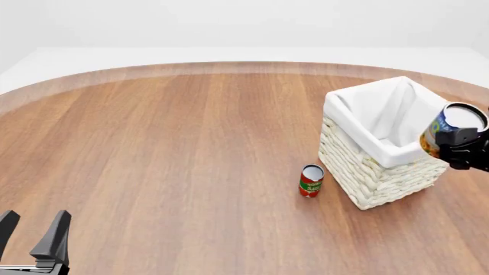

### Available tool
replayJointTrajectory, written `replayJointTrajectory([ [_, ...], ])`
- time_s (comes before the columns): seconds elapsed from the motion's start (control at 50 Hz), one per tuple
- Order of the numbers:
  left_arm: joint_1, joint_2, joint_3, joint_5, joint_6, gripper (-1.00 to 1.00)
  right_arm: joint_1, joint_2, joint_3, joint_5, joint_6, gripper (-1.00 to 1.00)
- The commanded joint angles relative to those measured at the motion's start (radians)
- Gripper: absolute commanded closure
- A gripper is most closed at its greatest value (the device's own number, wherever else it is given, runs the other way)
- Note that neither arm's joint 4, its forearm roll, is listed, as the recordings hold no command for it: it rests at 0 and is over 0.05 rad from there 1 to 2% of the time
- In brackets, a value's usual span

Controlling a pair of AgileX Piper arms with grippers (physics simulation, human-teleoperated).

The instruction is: Pick up the alphabet soup and the cream cheese box, and put them in the basket.

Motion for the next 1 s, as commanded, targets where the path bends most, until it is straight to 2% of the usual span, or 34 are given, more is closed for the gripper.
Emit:
replayJointTrajectory([
  [0.02, 0.000, 0.000, 0.000, 0.000, 0.000, -1.00, 0.013, 0.028, -0.091, 0.035, 0.012, 1.00],
  [0.16, 0.000, 0.000, 0.000, 0.000, 0.000, -1.00, 0.017, 0.050, -0.091, 0.016, 0.007, 1.00],
  [0.18, 0.000, 0.000, 0.000, 0.000, 0.000, -1.00, 0.019, 0.060, -0.119, 0.035, 0.002, 1.00],
  [0.52, 0.000, 0.000, 0.000, 0.000, 0.000, -1.00, 0.003, 0.153, -0.164, 0.025, -0.059, 1.00],
  [0.72, 0.000, 0.000, 0.000, 0.000, 0.000, -1.00, 0.009, 0.214, -0.225, 0.035, -0.065, 1.00],
  [1.0, 0.000, 0.000, 0.000, 0.000, 0.000, -1.00, 0.013, 0.276, -0.234, 0.017, -0.083, 1.00],
])
